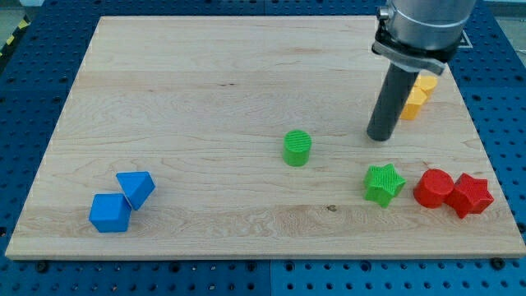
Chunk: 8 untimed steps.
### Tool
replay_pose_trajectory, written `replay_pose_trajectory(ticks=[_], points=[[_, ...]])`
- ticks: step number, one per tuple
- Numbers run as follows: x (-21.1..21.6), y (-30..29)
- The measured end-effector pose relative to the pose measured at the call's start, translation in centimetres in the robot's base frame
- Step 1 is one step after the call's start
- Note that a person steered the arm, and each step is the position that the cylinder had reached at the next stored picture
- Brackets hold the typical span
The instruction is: Push the green star diagonally bottom left to the red circle
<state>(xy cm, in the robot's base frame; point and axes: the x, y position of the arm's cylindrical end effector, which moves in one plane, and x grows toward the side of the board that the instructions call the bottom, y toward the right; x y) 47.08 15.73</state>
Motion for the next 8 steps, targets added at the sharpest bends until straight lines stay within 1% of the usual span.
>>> replay_pose_trajectory(ticks=[2, 3, 5, 7, 8], points=[[4.1, 0.4], [4.4, 0.6], [7.1, 0.7], [8.2, 0.7], [9.5, 0.7]])
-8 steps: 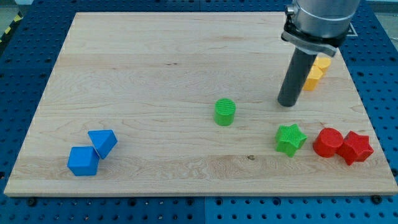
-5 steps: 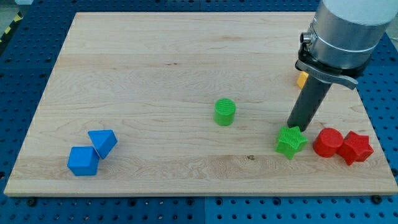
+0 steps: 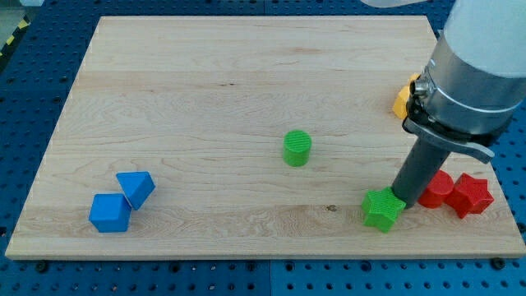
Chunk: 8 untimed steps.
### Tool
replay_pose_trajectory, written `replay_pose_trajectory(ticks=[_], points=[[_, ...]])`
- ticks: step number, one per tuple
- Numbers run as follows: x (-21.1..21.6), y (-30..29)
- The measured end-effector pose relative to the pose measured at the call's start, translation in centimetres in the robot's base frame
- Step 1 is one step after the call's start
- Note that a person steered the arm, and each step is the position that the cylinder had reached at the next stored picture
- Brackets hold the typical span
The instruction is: Push the green star diagonally bottom left to the red circle
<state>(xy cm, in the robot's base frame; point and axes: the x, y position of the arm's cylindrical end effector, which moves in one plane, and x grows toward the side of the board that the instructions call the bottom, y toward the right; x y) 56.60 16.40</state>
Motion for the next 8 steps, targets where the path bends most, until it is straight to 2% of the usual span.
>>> replay_pose_trajectory(ticks=[4, 8], points=[[4.6, 0.0], [2.3, -5.9]])
